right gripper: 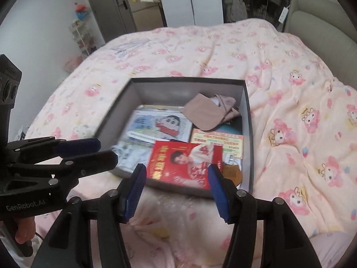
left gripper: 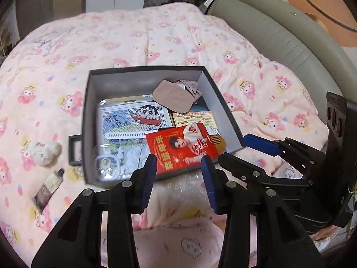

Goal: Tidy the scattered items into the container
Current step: 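Withdraw the left tool from the box toward the hand-cream tube, then close the left gripper around the middle of the hand-cream tube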

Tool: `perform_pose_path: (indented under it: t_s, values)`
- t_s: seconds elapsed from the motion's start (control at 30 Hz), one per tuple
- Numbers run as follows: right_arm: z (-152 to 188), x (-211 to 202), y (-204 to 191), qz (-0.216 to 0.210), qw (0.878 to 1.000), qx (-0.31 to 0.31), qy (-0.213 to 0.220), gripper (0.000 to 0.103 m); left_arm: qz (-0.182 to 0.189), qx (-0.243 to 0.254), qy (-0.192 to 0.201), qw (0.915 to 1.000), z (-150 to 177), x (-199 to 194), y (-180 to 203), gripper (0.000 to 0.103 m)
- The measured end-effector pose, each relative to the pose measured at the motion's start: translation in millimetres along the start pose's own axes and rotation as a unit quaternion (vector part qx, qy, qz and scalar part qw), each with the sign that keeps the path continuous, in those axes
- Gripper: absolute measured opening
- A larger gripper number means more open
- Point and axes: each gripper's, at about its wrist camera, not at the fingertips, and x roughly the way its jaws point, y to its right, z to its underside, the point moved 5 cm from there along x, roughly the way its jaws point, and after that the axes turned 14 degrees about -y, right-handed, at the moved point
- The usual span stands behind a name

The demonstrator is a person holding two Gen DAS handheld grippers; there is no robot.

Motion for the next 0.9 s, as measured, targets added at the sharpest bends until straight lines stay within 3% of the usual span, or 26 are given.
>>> perform_pose_path:
  t_s: [0.1, 0.3, 0.5, 0.73, 0.9]
  values:
    - [7, -8, -14, -0.009, 1.000, -0.001, 0.010, 0.054, -0.006, 0.001, 0.012, 0.9999, 14, -12, -1, 0.048]
    - [22, -18, -47, -0.013, 1.000, -0.018, 0.019, 0.054, -0.009, -0.030, 0.013, 0.9994, 52, -17, -24, 0.048]
    - [30, 9, -100, -0.032, 0.997, -0.067, -0.018, 0.054, -0.015, -0.083, 0.019, 0.9963, 88, -25, -70, 0.048]
    - [23, 44, -173, -0.052, 0.987, -0.144, -0.048, 0.054, -0.012, -0.154, 0.039, 0.9873, 120, -30, -133, 0.048]
    - [10, 73, -209, -0.073, 0.978, -0.175, -0.082, 0.054, -0.008, -0.214, 0.059, 0.9750, 135, -27, -179, 0.048]
